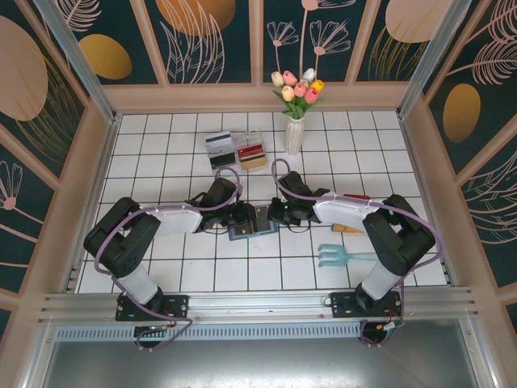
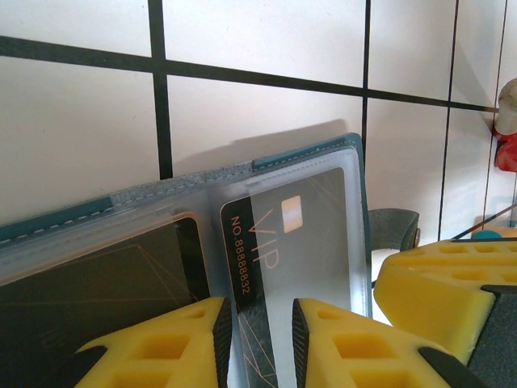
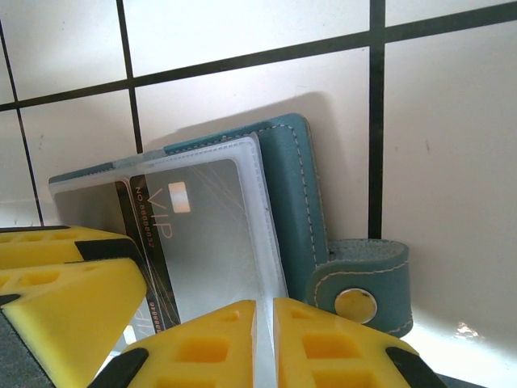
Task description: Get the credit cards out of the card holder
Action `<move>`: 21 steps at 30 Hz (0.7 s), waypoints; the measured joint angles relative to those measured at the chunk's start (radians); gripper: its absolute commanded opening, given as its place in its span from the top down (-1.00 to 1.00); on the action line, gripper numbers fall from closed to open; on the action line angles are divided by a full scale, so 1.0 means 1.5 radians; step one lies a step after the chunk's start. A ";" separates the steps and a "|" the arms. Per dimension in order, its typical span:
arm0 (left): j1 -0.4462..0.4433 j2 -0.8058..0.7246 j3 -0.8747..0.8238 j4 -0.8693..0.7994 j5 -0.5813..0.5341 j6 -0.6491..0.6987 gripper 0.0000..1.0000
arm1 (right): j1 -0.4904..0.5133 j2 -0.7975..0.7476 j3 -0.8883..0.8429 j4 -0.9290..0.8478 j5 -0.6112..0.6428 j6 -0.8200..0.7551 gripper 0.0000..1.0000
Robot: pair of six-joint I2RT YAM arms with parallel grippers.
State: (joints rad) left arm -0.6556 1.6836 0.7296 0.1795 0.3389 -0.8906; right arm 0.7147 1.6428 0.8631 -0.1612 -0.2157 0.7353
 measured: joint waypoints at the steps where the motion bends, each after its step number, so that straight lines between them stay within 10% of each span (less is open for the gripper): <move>1: 0.000 0.000 0.000 0.000 0.000 0.000 0.41 | 0.000 0.002 0.000 0.000 -0.001 0.000 0.71; 21: 0.000 0.012 0.007 -0.004 -0.002 -0.006 0.49 | -0.001 0.050 0.009 0.006 -0.033 -0.020 0.72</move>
State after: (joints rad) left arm -0.6556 1.7012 0.7406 0.1734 0.3355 -0.8989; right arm 0.7132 1.7180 0.8772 -0.1528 -0.2657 0.7052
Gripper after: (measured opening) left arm 0.267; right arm 0.139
